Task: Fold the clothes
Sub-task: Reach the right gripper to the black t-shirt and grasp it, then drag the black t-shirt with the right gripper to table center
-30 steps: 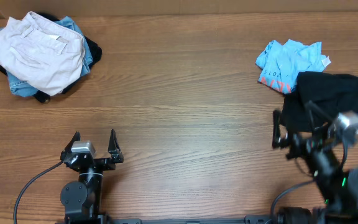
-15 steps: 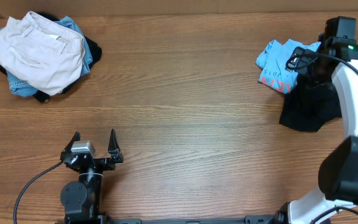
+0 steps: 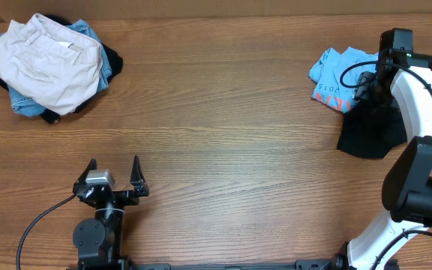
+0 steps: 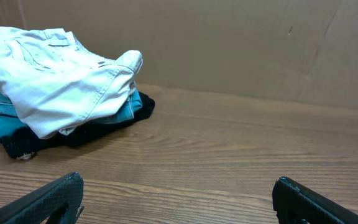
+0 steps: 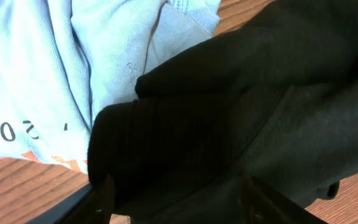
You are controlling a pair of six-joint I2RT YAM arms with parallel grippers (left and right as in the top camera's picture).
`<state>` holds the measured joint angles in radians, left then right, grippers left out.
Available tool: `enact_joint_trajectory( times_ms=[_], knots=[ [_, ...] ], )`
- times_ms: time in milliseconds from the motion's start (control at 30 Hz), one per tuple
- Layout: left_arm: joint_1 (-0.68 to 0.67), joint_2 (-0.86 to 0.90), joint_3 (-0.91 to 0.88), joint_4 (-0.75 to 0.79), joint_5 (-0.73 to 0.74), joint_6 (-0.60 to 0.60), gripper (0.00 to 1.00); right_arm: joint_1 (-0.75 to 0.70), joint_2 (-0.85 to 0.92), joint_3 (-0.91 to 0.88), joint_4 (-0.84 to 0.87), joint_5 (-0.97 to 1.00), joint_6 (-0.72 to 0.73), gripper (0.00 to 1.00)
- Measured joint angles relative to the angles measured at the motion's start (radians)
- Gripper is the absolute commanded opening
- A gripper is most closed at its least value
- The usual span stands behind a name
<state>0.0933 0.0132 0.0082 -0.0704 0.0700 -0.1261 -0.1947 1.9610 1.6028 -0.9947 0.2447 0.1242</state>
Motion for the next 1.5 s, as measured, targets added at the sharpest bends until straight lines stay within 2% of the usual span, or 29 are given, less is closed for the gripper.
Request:
enact_joint_trajectory(
  times_ms=[200,467,633,700,733,767,800,867,900,1067,1133,1233,1400,1500],
  knots=[
    [0.000,0.000,0.000,0.000,0.000,0.000,1.00,0.015,0.062,0.000,0.000,0.009,-0.025,0.89],
    [0.000,0.000,0.000,0.000,0.000,0.000,1.00,0.138,0.062,0.000,0.010,0.076,-0.045,0.90],
    [0.000,0.000,0.000,0.000,0.000,0.000,1.00,0.099,0.062,0.000,0.008,0.153,-0.047,0.89],
    [0.000,0.000,0.000,0.000,0.000,0.000,1.00,0.075,0.062,0.000,0.014,0.151,-0.047,0.78],
    [0.000,0.000,0.000,0.000,0.000,0.000,1.00,0.068,0.062,0.000,0.023,0.148,-0.047,0.60],
    [0.000,0.000,0.000,0.000,0.000,0.000,1.00,0.068,0.062,0.000,0.027,0.146,-0.048,0.53],
    [0.000,0.000,0.000,0.000,0.000,0.000,1.00,0.068,0.062,0.000,0.030,0.144,-0.050,0.34],
    [0.000,0.000,0.000,0.000,0.000,0.000,1.00,0.069,0.062,0.000,0.036,0.142,-0.048,0.12],
    [0.000,0.000,0.000,0.000,0.000,0.000,1.00,0.069,0.062,0.000,0.037,0.139,-0.050,0.04],
    [0.000,0.000,0.000,0.000,0.000,0.000,1.00,0.069,0.055,0.000,0.036,0.163,-0.024,0.04],
    [0.000,0.000,0.000,0.000,0.000,0.000,1.00,0.069,-0.002,0.000,0.037,0.167,-0.012,0.04],
    [0.000,0.000,0.000,0.000,0.000,0.000,1.00,0.071,-0.180,0.000,0.033,0.134,0.019,0.04],
    [0.000,0.000,0.000,0.000,0.000,0.000,1.00,0.090,-0.512,0.000,0.006,-0.167,0.052,0.04],
    [0.000,0.000,0.000,0.000,0.000,0.000,1.00,0.179,-0.641,0.000,-0.015,-0.282,0.060,0.04]
  ],
)
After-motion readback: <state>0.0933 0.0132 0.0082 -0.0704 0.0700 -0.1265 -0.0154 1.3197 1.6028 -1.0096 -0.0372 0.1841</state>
